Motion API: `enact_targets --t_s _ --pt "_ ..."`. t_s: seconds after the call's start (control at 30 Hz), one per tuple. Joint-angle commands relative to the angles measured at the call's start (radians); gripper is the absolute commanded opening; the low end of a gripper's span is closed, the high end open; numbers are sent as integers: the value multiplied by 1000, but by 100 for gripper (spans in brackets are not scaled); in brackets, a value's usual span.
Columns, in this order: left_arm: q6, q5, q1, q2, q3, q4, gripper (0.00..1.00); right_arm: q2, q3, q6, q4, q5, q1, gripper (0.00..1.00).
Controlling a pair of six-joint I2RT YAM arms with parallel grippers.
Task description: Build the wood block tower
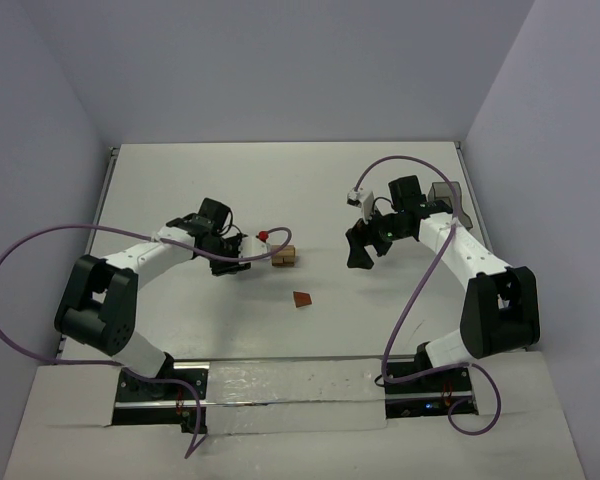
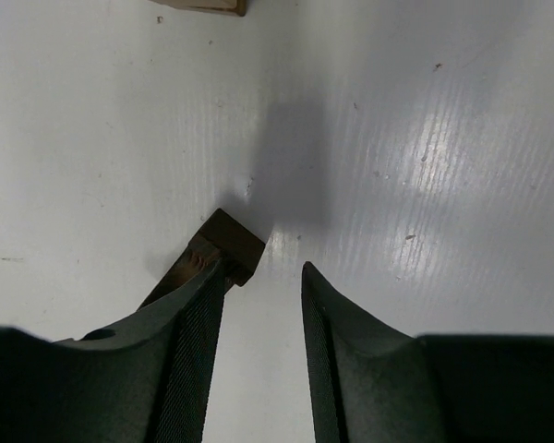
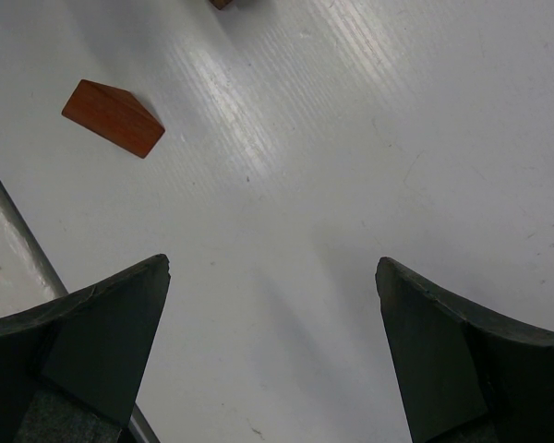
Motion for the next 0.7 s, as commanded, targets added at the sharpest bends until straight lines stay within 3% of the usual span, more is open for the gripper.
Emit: enact_targets --t_s 0.0,0.2,0.67 --pt "-11 -15 -3 -23 -7 20 51 -9 11 -1 -6 -9 -6 100" --pt "133 22 4 -62 3 -34 65 -7 12 -1 -9 -13 -8 100" --pt "485 152 44 102 229 -304 69 -3 9 -7 -11 -14 -8 100"
